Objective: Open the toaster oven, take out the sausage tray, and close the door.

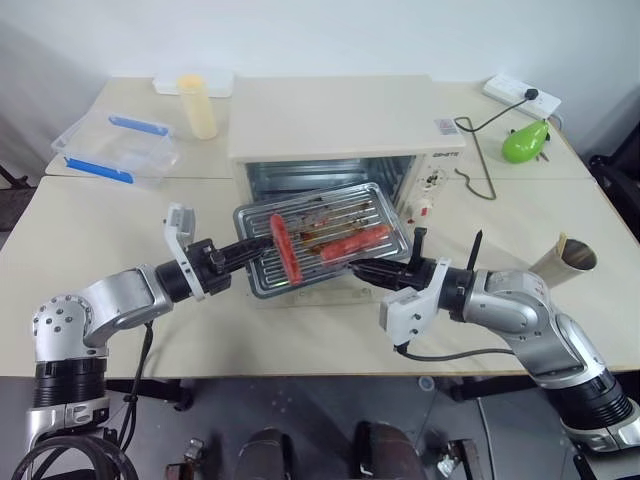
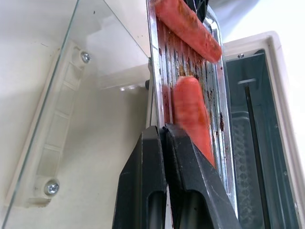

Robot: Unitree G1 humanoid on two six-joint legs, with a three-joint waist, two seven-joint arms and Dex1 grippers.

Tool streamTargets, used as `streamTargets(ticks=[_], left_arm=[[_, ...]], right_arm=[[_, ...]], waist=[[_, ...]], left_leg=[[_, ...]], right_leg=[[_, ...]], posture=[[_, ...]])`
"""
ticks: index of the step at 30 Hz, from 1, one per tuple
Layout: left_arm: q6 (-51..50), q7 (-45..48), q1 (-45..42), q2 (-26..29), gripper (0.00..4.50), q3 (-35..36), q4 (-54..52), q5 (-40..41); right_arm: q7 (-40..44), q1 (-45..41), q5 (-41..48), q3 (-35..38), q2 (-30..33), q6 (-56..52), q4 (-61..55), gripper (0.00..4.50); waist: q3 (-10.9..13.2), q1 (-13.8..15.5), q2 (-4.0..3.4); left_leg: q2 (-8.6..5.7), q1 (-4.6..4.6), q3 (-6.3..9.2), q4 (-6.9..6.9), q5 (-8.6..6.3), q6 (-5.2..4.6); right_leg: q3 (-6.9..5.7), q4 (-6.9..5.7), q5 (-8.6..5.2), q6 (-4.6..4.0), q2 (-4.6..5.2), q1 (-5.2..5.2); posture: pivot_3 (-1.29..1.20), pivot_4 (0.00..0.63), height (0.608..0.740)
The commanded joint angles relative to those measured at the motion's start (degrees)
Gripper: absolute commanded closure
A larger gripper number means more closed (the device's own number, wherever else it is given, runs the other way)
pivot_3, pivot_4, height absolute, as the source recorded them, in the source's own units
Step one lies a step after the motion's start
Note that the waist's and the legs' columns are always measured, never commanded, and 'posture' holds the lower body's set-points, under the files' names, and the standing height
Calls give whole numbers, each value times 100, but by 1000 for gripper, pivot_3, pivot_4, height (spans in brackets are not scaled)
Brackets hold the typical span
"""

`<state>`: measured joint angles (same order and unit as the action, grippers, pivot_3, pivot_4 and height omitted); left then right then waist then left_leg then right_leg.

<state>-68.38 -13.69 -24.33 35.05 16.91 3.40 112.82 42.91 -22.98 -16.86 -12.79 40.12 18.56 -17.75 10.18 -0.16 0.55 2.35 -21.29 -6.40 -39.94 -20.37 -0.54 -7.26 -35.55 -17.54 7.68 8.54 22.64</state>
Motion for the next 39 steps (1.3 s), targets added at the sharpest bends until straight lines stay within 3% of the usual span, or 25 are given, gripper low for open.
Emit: streamTargets(ticks=[1,2,11,15,19,26,33,36,39], left_arm=[[-180,-149,101,-34,4486,383,137,18],[-182,-227,132,-94,4500,473,144,18],[-396,-213,1085,-539,4500,1216,-302,18],[-329,165,1475,-750,4500,1571,-618,18],[-943,2199,3052,-32,4500,2115,-825,18],[-588,3112,4560,218,4500,2654,-982,18],[272,2572,4675,-896,4500,3444,-1195,18],[811,2109,4677,-1642,4500,3799,-1564,18],[1289,1620,4691,-2330,4500,3894,-1980,18]], right_arm=[[297,44,1446,350,-276,-1067,-495,4468],[361,52,1598,396,-312,-1266,-559,3961],[910,233,2919,742,-193,-1948,-992,961],[1223,348,3798,1036,-154,-2262,-1005,961],[1278,523,4648,1941,-42,-2883,-65,961],[1897,838,4287,2251,326,-2336,1456,961],[1933,848,4269,2122,395,-3123,2277,961],[1698,639,4173,2134,377,-3549,2783,961],[1611,485,4052,2139,280,-3456,3228,1547]], waist=[[0,1,0],[0,0,0],[0,2,1],[0,21,1],[-8,-62,13],[-3,12,5],[-5,-9,1],[-5,-12,1],[-5,-9,1]], left_leg=[[1,0,1,0,0,0],[1,0,3,0,0,0],[-1,6,1,8,0,0],[-2,4,4,6,0,0],[-3,6,-4,14,-2,1],[0,13,-31,36,-2,-5],[30,14,-38,35,-7,-6],[29,14,-44,34,-10,-10],[29,15,-48,30,-12,-13]], right_leg=[[-1,0,0,0,-1,-2],[-3,0,0,0,-1,-2],[1,2,0,0,0,-3],[0,6,0,0,0,-7],[3,10,-1,-1,-2,-2],[26,50,-9,-16,-3,0],[40,49,-10,-18,-1,2],[43,52,-9,-18,0,3],[45,52,-9,-18,0,2]], posture=[[0,150,740],[0,150,740],[0,150,740],[0,150,740],[0,150,740],[0,150,740],[0,150,740],[0,150,740],[0,150,740]])
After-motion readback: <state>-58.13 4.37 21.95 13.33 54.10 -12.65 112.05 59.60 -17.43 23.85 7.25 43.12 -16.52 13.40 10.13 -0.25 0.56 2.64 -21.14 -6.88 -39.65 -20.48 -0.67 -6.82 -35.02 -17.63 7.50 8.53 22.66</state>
